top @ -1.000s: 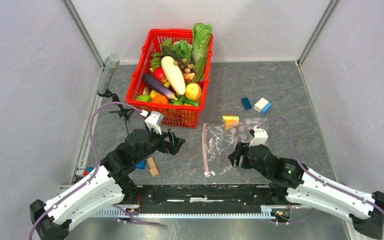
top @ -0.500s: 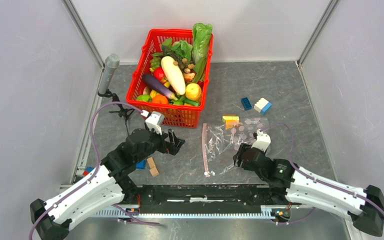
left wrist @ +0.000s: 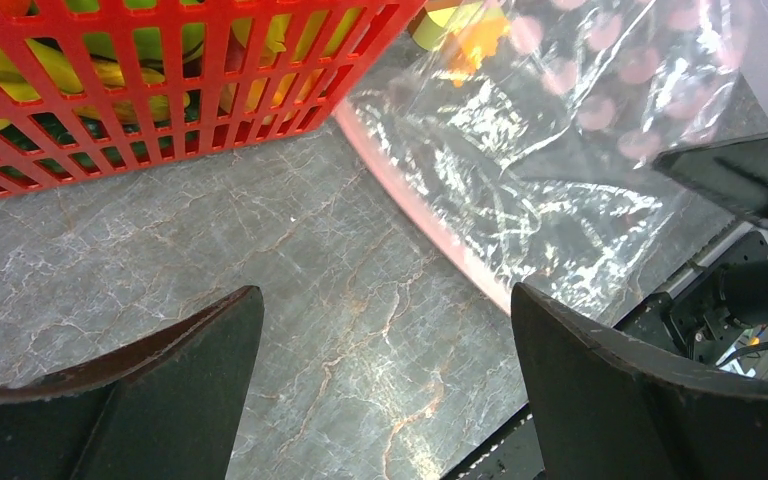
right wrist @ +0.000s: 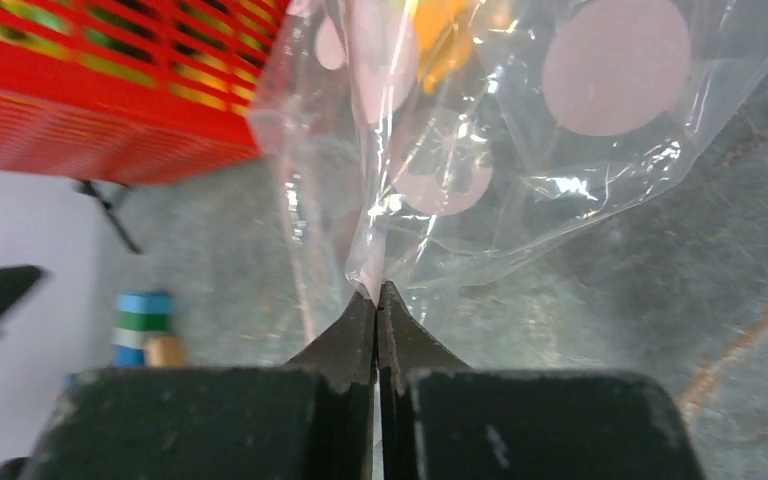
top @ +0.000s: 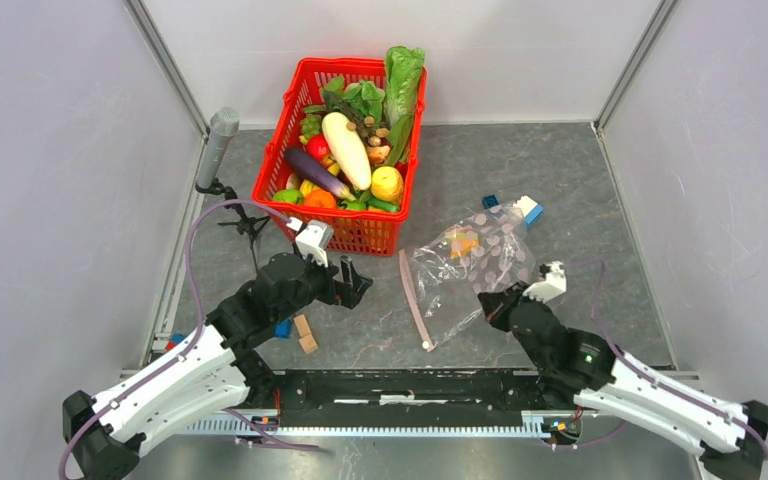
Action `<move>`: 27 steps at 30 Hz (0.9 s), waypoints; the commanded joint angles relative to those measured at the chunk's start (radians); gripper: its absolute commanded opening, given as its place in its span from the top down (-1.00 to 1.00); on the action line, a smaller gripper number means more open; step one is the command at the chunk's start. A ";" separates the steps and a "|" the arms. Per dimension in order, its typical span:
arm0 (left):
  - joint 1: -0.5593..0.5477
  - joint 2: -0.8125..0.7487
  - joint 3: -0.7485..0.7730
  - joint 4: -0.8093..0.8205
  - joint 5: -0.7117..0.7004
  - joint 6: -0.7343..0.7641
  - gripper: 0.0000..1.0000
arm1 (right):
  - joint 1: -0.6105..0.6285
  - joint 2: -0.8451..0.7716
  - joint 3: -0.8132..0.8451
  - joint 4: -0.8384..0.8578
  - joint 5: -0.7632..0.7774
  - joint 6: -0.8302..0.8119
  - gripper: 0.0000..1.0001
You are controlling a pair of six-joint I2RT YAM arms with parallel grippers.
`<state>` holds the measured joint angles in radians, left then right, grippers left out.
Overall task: Place the food in the zip-top bag and seal the zipper
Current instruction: Pick up the zipper food storage bag at the center of the board.
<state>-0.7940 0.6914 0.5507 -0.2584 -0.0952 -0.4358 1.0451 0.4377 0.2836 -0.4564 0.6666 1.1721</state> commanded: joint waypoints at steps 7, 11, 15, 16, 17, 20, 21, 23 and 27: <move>-0.004 0.063 0.022 0.132 0.090 -0.026 -0.94 | -0.002 -0.347 0.016 -0.109 0.102 0.064 1.00; -0.004 0.087 -0.022 0.192 0.130 -0.069 -0.86 | -0.001 -0.351 0.088 -0.124 0.130 0.024 1.00; -0.004 0.121 -0.106 0.366 0.190 -0.160 -0.77 | 0.000 -0.333 0.147 -0.104 0.131 -0.014 1.00; -0.004 0.139 -0.118 0.390 0.197 -0.177 -0.75 | 0.000 -0.326 0.152 -0.096 0.126 -0.020 1.00; -0.004 0.161 -0.128 0.423 0.215 -0.196 -0.74 | 0.000 -0.319 0.151 -0.086 0.118 -0.023 1.00; -0.004 0.218 -0.152 0.578 0.291 -0.267 -0.75 | 0.000 -0.302 0.138 -0.059 0.092 -0.033 1.00; -0.004 0.243 -0.156 0.633 0.322 -0.300 -0.78 | 0.000 -0.297 0.135 -0.056 0.088 -0.035 1.00; -0.004 0.289 -0.149 0.738 0.371 -0.347 -0.83 | 0.000 -0.291 0.130 -0.056 0.082 -0.039 1.00; -0.004 0.398 -0.107 0.820 0.437 -0.410 -0.84 | 0.000 -0.290 0.112 -0.022 0.051 -0.047 1.00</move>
<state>-0.7940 1.0153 0.3950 0.3386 0.2333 -0.7200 1.0447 0.1410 0.4053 -0.5327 0.7406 1.1431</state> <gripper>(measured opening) 0.918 0.006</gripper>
